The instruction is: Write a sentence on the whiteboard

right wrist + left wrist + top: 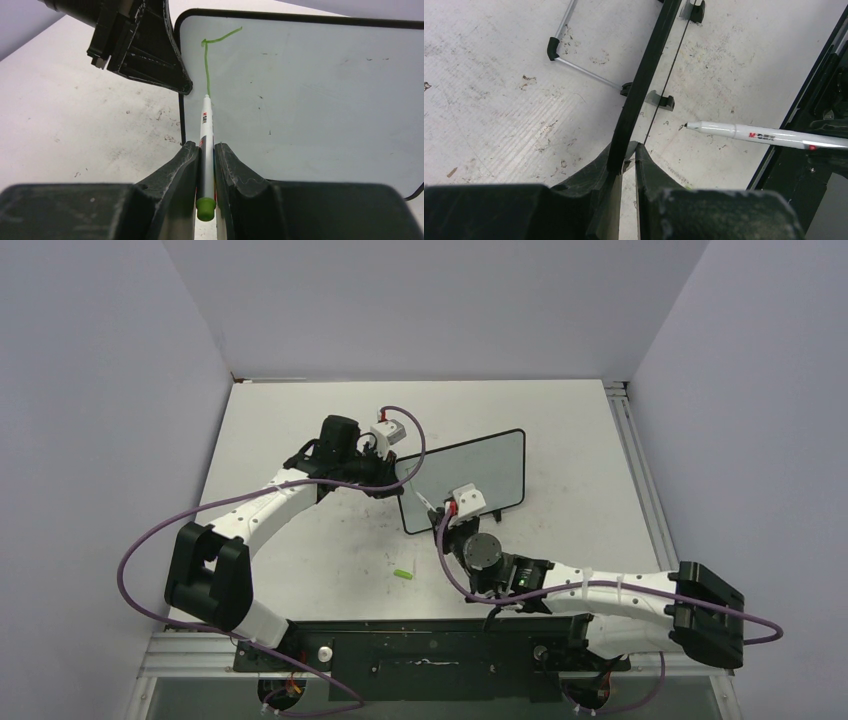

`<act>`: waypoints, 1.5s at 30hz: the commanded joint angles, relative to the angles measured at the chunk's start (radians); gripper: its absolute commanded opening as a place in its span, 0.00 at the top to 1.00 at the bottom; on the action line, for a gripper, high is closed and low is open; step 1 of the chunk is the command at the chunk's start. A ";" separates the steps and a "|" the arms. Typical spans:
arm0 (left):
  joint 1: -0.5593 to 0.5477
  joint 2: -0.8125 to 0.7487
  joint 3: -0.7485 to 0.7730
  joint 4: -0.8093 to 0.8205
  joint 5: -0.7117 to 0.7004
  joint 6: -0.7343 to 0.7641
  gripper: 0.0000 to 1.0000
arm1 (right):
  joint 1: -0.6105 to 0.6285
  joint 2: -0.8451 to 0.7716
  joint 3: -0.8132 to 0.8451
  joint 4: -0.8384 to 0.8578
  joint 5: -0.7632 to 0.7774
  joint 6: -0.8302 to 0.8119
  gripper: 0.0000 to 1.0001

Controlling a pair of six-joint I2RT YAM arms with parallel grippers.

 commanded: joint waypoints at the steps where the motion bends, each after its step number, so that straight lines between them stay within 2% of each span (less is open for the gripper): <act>1: -0.003 -0.019 0.021 -0.032 -0.053 0.038 1.00 | 0.007 -0.073 0.038 -0.018 -0.011 -0.006 0.95; 6: -0.004 -0.021 0.021 -0.032 -0.053 0.040 1.00 | -0.013 -0.109 0.063 -0.042 -0.063 -0.023 0.95; 13: -0.004 -0.027 0.020 -0.034 -0.060 0.042 1.00 | -0.158 -0.110 0.057 -0.027 -0.277 0.017 0.95; 20: -0.004 -0.025 0.024 -0.038 -0.059 0.043 1.00 | -0.234 -0.105 0.057 -0.008 -0.391 0.015 0.95; 37: -0.004 -0.024 0.026 -0.040 -0.055 0.045 1.00 | -0.247 -0.016 0.087 0.054 -0.413 0.005 0.95; 45: -0.004 -0.026 0.024 -0.039 -0.058 0.048 1.00 | -0.247 -0.005 0.081 0.080 -0.377 0.008 0.95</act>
